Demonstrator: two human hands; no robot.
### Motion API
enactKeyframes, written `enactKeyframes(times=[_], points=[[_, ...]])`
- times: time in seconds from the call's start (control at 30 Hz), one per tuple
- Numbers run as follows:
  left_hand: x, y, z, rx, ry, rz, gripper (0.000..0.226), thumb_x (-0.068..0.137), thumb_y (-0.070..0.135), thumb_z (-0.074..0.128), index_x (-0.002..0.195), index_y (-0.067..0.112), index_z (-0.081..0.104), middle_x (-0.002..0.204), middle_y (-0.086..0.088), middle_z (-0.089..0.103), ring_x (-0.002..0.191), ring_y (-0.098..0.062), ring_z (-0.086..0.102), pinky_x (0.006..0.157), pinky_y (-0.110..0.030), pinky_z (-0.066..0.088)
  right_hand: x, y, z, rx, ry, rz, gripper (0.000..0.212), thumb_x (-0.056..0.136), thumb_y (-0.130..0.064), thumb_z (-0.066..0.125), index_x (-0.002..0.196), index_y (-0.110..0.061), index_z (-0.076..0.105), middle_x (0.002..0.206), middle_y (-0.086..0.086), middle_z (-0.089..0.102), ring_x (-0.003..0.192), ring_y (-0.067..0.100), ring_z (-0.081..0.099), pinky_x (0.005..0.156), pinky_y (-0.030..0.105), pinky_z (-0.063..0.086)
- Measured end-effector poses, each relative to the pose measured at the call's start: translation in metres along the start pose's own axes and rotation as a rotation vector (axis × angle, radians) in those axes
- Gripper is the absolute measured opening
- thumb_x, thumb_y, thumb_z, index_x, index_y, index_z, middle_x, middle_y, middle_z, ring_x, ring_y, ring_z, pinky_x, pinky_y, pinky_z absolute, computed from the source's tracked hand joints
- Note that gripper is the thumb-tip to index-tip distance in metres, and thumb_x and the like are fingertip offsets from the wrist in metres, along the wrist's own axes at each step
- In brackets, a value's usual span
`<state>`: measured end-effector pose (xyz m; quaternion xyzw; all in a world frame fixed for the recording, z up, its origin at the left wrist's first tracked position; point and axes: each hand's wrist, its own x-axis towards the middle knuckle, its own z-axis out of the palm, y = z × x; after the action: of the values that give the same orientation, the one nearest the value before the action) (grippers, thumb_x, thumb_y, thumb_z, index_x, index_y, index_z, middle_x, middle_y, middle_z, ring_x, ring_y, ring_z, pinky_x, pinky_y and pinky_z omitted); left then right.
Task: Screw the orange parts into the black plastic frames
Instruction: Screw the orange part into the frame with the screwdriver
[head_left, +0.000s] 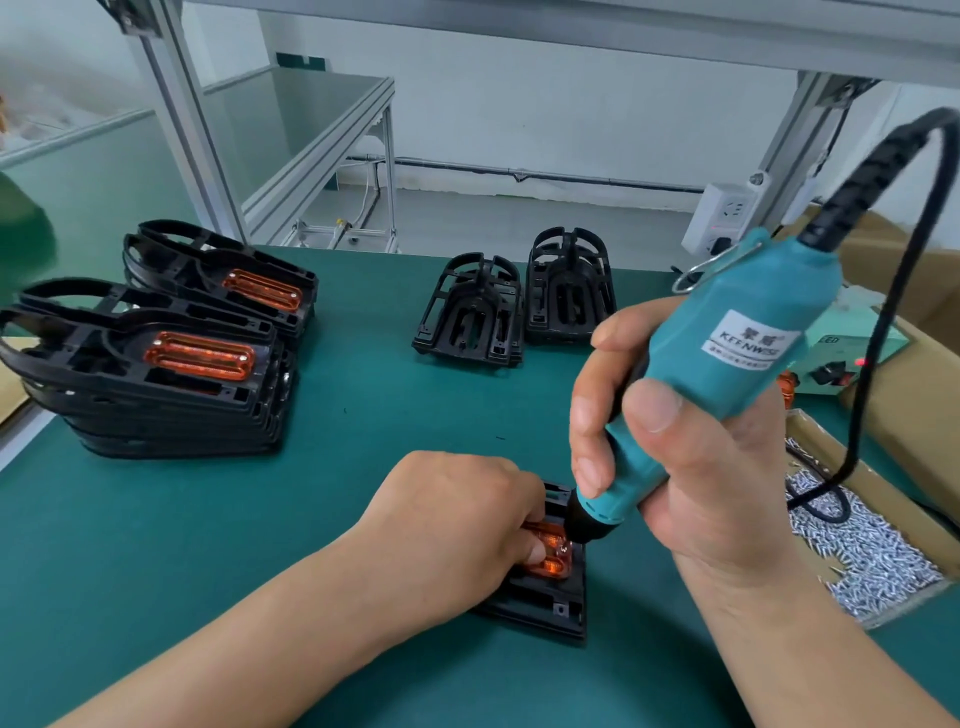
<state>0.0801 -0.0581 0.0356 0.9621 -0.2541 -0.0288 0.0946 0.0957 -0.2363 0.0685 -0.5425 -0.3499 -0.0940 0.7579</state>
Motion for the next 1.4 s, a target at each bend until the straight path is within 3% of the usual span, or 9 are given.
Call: enactKeyframes(times=[0.13,0.27,0.4,0.5,0.6,0.73,0.97,1.2,1.4], points=[[-0.001,-0.002,-0.001,-0.013,0.015,0.022,0.028,0.097,0.057,0.056,0.112,0.034,0.061,0.104,0.011,0.065,0.093,-0.012,0.062,0.078,-0.037,0.052,0.007,-0.009,-0.01,0.058,0.15,-0.04,0.032,0.096,-0.031,0.074,0.116,-0.012,0.058,0.083,0.005,0.065,0.049,0.019,0.054,0.05,0.025,0.046],[-0.003,-0.012,-0.006,-0.152,0.034,0.049,0.031,0.103,0.057,0.043,0.113,0.036,0.063,0.104,0.016,0.066,0.096,-0.004,0.062,0.085,-0.035,0.053,0.007,-0.004,-0.026,0.097,0.41,0.004,0.008,0.102,-0.019,0.053,0.109,-0.017,0.058,0.08,0.002,0.06,0.053,0.016,0.051,0.051,0.024,0.043],[-0.001,-0.031,-0.017,-0.898,0.155,-0.156,0.026,0.106,0.031,0.048,0.119,0.039,0.069,0.095,0.023,0.069,0.083,0.006,0.061,0.077,-0.011,0.047,0.008,0.005,-0.032,0.179,0.562,0.054,0.009,0.105,-0.019,0.051,0.109,-0.016,0.058,0.081,0.001,0.059,0.058,0.014,0.05,0.053,0.025,0.043],[0.001,-0.036,-0.025,-1.311,0.11,-0.224,0.043,0.102,-0.002,0.044,0.12,0.023,0.074,0.096,0.002,0.072,0.077,-0.011,0.061,0.071,-0.022,0.052,0.007,0.01,-0.032,0.22,0.598,0.079,0.009,0.104,-0.02,0.053,0.109,-0.015,0.059,0.082,0.001,0.059,0.059,0.013,0.05,0.053,0.024,0.044],[0.001,-0.034,-0.028,-1.512,0.043,-0.231,0.037,0.102,-0.011,0.048,0.116,0.007,0.076,0.105,-0.013,0.077,0.086,-0.02,0.074,0.073,-0.023,0.059,0.006,0.014,-0.03,0.28,0.633,0.123,0.009,0.103,-0.02,0.052,0.107,-0.015,0.058,0.081,0.0,0.059,0.059,0.012,0.049,0.053,0.023,0.044],[0.001,-0.033,-0.028,-1.536,-0.021,-0.245,0.019,0.098,0.001,0.065,0.103,0.01,0.08,0.106,-0.018,0.078,0.098,-0.03,0.078,0.071,-0.024,0.062,0.007,0.018,-0.027,0.325,0.67,0.165,0.009,0.103,-0.019,0.05,0.104,-0.014,0.057,0.081,0.0,0.056,0.059,0.011,0.048,0.053,0.022,0.043],[-0.001,-0.025,-0.025,-1.351,-0.025,-0.184,0.007,0.09,0.016,0.081,0.088,0.019,0.075,0.089,-0.017,0.078,0.073,-0.024,0.076,0.06,-0.026,0.059,0.008,0.014,-0.028,0.389,0.705,0.147,0.011,0.104,-0.019,0.048,0.102,-0.014,0.057,0.082,0.001,0.056,0.06,0.011,0.048,0.054,0.021,0.043],[-0.006,-0.015,-0.024,-1.401,-0.062,-0.157,0.01,0.093,0.005,0.075,0.093,0.013,0.081,0.086,-0.015,0.078,0.075,-0.021,0.076,0.067,-0.026,0.061,0.01,0.006,-0.033,0.451,0.737,0.096,0.009,0.103,-0.02,0.052,0.101,-0.014,0.058,0.084,0.0,0.057,0.061,0.01,0.049,0.056,0.021,0.043],[-0.005,-0.012,-0.023,-1.411,-0.083,-0.168,0.01,0.103,0.004,0.062,0.1,0.006,0.071,0.099,-0.015,0.079,0.093,-0.03,0.079,0.071,-0.03,0.064,0.01,0.004,-0.032,0.452,0.729,0.095,0.009,0.104,-0.02,0.051,0.102,-0.014,0.058,0.085,0.0,0.058,0.061,0.01,0.05,0.057,0.021,0.044]])
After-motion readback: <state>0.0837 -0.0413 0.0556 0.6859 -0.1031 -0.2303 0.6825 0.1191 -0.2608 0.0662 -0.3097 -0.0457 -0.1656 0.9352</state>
